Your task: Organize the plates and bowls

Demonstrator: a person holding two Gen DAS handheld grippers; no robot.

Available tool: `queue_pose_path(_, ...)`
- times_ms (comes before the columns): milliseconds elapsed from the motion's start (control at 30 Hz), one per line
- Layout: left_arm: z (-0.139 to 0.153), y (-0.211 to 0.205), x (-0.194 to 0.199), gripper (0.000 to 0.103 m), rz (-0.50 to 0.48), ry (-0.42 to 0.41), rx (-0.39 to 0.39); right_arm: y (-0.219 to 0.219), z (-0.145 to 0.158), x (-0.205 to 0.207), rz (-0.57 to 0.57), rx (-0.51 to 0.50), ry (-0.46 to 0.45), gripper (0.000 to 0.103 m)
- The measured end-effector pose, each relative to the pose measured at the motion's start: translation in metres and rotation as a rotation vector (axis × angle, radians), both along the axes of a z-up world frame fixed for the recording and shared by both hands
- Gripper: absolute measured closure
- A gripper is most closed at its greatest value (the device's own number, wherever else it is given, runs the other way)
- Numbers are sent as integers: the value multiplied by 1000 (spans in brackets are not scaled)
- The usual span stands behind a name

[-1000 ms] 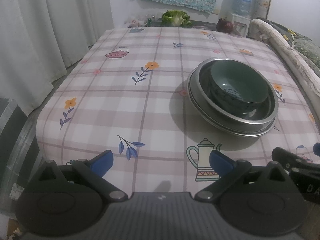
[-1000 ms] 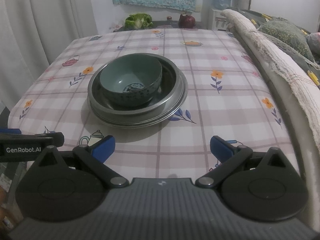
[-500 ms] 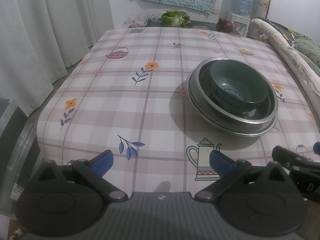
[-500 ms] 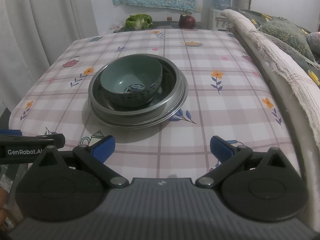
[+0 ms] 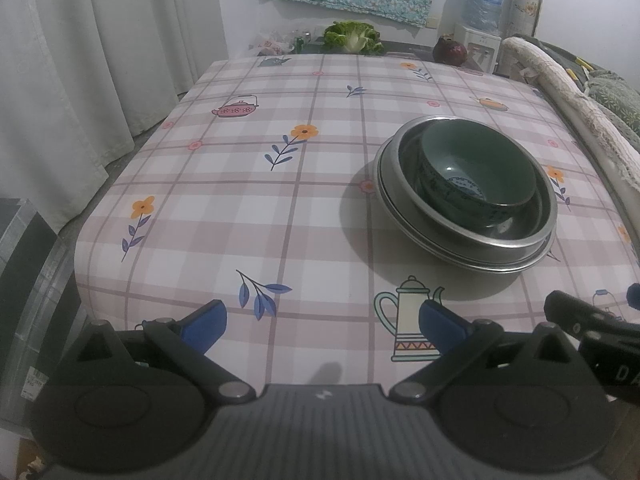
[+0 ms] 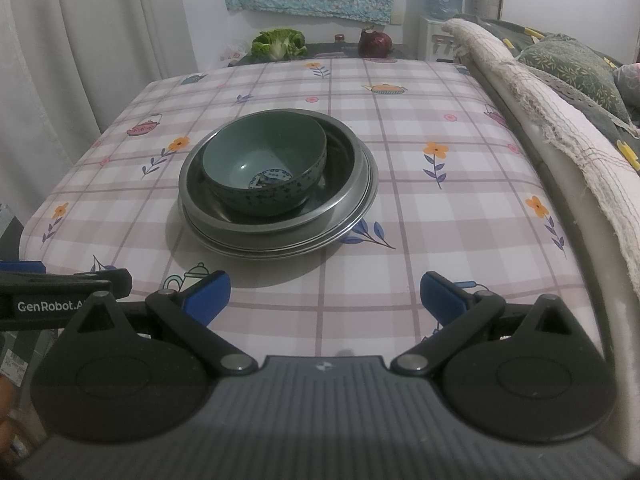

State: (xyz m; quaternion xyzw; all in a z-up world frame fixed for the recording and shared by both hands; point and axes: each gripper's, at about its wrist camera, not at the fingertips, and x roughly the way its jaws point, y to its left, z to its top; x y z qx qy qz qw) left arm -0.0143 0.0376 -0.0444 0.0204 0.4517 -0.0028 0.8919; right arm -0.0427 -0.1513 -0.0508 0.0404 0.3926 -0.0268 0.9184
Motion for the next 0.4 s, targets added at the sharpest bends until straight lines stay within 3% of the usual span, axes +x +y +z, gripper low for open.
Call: queue_pose_path(400, 1, 1, 0, 0, 0, -2, 3, 1, 1, 1, 2, 1, -2, 1)
